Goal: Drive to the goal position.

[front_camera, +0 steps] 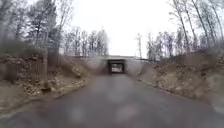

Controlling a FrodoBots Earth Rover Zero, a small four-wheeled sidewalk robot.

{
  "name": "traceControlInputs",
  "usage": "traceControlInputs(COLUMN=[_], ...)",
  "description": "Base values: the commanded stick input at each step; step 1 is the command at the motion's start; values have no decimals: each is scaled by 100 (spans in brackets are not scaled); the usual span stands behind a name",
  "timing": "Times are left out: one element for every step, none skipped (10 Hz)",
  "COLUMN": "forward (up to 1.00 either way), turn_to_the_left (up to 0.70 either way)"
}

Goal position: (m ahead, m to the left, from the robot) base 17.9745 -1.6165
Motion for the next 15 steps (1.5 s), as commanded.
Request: traceControlInputs(forward=[100,100,100,100,100,100,100,100,100,100,100,100,100,100,100], turn_to_the_left=[0,0,0,0,0,0,0,0,0,0,0,0,0,0,0])
